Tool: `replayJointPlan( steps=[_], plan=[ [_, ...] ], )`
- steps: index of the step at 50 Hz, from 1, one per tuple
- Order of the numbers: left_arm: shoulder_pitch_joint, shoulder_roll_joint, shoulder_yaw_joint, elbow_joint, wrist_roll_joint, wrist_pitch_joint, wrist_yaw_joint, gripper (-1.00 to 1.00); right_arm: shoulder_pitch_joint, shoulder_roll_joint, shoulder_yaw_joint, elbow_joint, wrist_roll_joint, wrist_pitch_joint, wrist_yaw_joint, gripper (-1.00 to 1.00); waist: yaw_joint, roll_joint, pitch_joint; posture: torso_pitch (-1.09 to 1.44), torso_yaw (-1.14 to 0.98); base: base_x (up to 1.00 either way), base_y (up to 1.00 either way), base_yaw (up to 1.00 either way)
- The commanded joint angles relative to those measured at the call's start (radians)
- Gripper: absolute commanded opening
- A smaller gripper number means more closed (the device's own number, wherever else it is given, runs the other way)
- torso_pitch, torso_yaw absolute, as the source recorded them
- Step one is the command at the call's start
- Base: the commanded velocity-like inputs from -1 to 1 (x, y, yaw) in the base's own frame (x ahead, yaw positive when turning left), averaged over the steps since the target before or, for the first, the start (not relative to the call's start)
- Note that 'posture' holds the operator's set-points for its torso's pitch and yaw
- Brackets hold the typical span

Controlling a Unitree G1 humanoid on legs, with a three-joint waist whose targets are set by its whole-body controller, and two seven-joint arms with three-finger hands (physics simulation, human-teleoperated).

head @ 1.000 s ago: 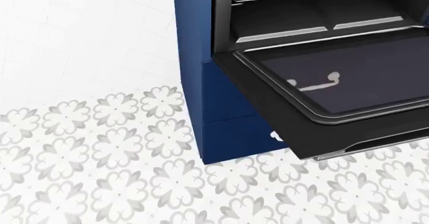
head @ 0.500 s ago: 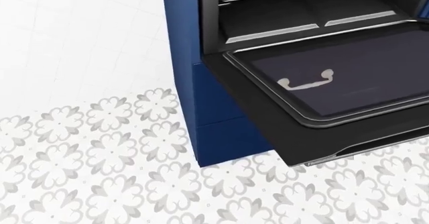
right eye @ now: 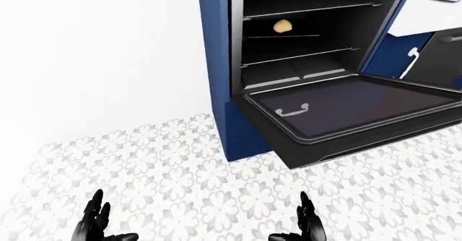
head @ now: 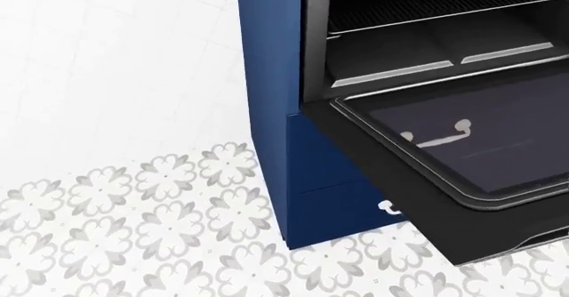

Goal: Close the oven door.

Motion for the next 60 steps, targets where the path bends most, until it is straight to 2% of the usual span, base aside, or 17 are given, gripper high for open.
replayJointPlan(
  steps=[1, 8, 10, 15, 20, 23, 24, 25, 29, 35, 38, 39, 41, 45, 50, 58, 60],
  plan=[
    [-0.015, 0.008, 0.000, -0.019, -0.001, -0.024, -0.003, 1.00, -0.017, -0.015, -0.005, -0.025, 0.008, -0.028, -0.002, 1.00, 0.001, -0.001, -0.008, 0.00, 0.00, 0.23, 0.27, 0.00],
    [-0.017, 0.010, 0.000, -0.019, -0.002, -0.023, -0.005, 1.00, -0.018, -0.016, -0.004, -0.026, 0.010, -0.027, -0.003, 1.00, 0.015, -0.085, -0.026, 0.00, 0.00, 0.25, 0.26, 0.00],
    [-0.017, 0.009, 0.000, -0.020, -0.002, -0.023, -0.004, 1.00, -0.019, -0.015, -0.004, -0.026, 0.011, -0.027, -0.002, 1.00, 0.006, -0.054, -0.022, 0.00, 0.00, 0.25, 0.25, 0.00],
    [-0.016, 0.009, -0.001, -0.019, -0.002, -0.022, -0.005, 1.00, -0.018, -0.015, -0.002, -0.025, 0.011, -0.029, -0.003, 1.00, -0.009, -0.070, -0.023, 0.00, 0.00, 0.25, 0.25, 0.00],
    [-0.014, 0.008, -0.001, -0.019, -0.001, -0.024, -0.004, 1.00, -0.017, -0.015, -0.002, -0.024, 0.009, -0.028, -0.003, 1.00, -0.020, -0.007, -0.015, 0.00, 0.00, 0.25, 0.25, 0.00],
    [-0.014, 0.008, 0.000, -0.019, -0.002, -0.024, -0.005, 1.00, -0.017, -0.016, -0.003, -0.024, 0.010, -0.028, -0.003, 1.00, -0.013, 0.096, -0.044, 0.00, 0.00, 0.25, 0.24, 0.00],
    [-0.014, 0.008, 0.000, -0.019, -0.002, -0.024, -0.006, 1.00, -0.017, -0.015, -0.003, -0.024, 0.010, -0.028, -0.002, 1.00, -0.005, 0.035, -0.028, 0.00, 0.00, 0.25, 0.25, 0.00],
    [-0.014, 0.008, 0.001, -0.018, -0.002, -0.024, -0.006, 1.00, -0.017, -0.015, -0.003, -0.024, 0.009, -0.028, -0.003, 1.00, -0.006, 0.055, -0.021, 0.00, 0.00, 0.25, 0.26, 0.00],
    [-0.013, 0.008, 0.001, -0.018, -0.001, -0.024, -0.006, 1.00, -0.017, -0.015, -0.004, -0.024, 0.009, -0.028, -0.002, 1.00, 0.008, 0.031, -0.022, 0.00, 0.00, 0.25, 0.25, 0.00],
    [-0.015, 0.009, 0.001, -0.018, 0.000, -0.023, -0.005, 1.00, -0.018, -0.017, -0.005, -0.024, 0.008, -0.026, -0.002, 1.00, 0.015, -0.038, -0.016, 0.00, 0.00, 0.25, 0.25, 0.00],
    [-0.016, 0.009, 0.002, -0.018, 0.000, -0.023, -0.005, 1.00, -0.018, -0.017, -0.005, -0.024, 0.008, -0.026, -0.003, 1.00, 0.014, -0.109, -0.036, 0.00, 0.00, 0.25, 0.24, 0.00],
    [-0.016, 0.009, 0.002, -0.018, 0.000, -0.023, -0.004, 1.00, -0.018, -0.016, -0.005, -0.024, 0.008, -0.025, -0.002, 1.00, 0.004, -0.052, -0.026, 0.00, 0.00, 0.26, 0.24, 0.00],
    [-0.016, 0.009, 0.001, -0.018, 0.001, -0.023, -0.004, 1.00, -0.019, -0.017, -0.006, -0.024, 0.009, -0.025, -0.003, 1.00, -0.003, -0.076, -0.022, 0.00, 0.00, 0.24, 0.24, 0.00],
    [-0.016, 0.010, 0.002, -0.018, -0.001, -0.023, -0.006, 1.00, -0.018, -0.016, -0.005, -0.025, 0.009, -0.028, -0.001, 1.00, -0.013, -0.060, -0.024, 0.00, 0.00, 0.25, 0.23, 0.00],
    [-0.017, 0.010, 0.001, -0.019, -0.001, -0.023, -0.006, 1.00, -0.016, -0.013, 0.001, -0.024, 0.000, -0.038, 0.002, 1.00, -0.007, 0.055, -0.025, 0.00, 0.00, 0.11, 0.05, 0.00],
    [-0.019, 0.009, -0.001, -0.020, 0.001, -0.024, -0.002, 1.00, -0.010, -0.006, -0.012, -0.021, -0.013, -0.148, -0.039, 1.00, -0.005, -0.040, 0.001, 0.00, 0.00, 0.00, 0.00, 0.00],
    [-0.018, 0.008, -0.001, -0.019, 0.002, -0.025, -0.002, 1.00, -0.024, -0.010, -0.054, -0.020, 0.043, -0.072, -0.060, 1.00, 0.000, -0.025, -0.015, 0.00, 0.00, 0.00, 0.00, 0.00]
  ],
)
